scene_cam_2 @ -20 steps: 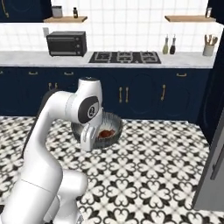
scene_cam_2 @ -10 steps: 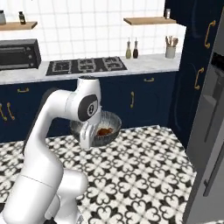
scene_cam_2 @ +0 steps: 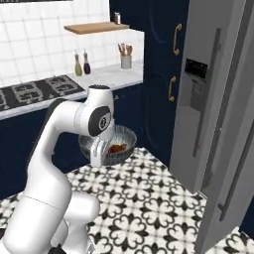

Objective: Pick the chicken drumstick and mushroom from their plates and place them in the bowl. Then put the bowl in the fridge.

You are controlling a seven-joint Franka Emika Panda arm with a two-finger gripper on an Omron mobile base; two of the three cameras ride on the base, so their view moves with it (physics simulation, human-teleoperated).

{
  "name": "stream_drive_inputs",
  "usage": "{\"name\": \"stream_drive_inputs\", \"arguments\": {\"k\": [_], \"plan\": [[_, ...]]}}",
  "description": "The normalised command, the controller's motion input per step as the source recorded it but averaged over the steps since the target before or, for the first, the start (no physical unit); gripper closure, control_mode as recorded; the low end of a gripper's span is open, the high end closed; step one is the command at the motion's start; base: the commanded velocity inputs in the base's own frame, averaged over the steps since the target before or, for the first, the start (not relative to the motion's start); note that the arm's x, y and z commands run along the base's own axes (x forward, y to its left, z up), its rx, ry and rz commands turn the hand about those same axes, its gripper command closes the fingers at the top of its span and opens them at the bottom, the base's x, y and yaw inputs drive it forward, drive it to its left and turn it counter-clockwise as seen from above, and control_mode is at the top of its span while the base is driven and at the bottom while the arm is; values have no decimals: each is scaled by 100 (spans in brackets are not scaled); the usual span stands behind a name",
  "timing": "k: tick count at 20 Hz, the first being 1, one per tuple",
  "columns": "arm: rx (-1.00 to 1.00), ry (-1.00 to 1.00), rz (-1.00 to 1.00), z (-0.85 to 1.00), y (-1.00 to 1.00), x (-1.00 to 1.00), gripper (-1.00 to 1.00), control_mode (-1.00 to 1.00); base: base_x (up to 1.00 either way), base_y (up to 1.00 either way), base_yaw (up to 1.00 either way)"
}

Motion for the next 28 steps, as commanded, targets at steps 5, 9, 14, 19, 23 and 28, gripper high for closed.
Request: {"name": "stream_drive_inputs", "arguments": {"k": [5,9,14,19,23,28], "plan": [[0,0,0,0,0,0,100,100,100,83,-68],[0,0,0,0,0,0,100,100,93,75,-75],[0,0,0,0,0,0,100,100,94,74,-73],[0,0,0,0,0,0,100,100,100,63,-41],[0,0,0,0,0,0,100,100,36,-4,-42],[0,0,0,0,0,0,100,100,54,5,-33]]}}
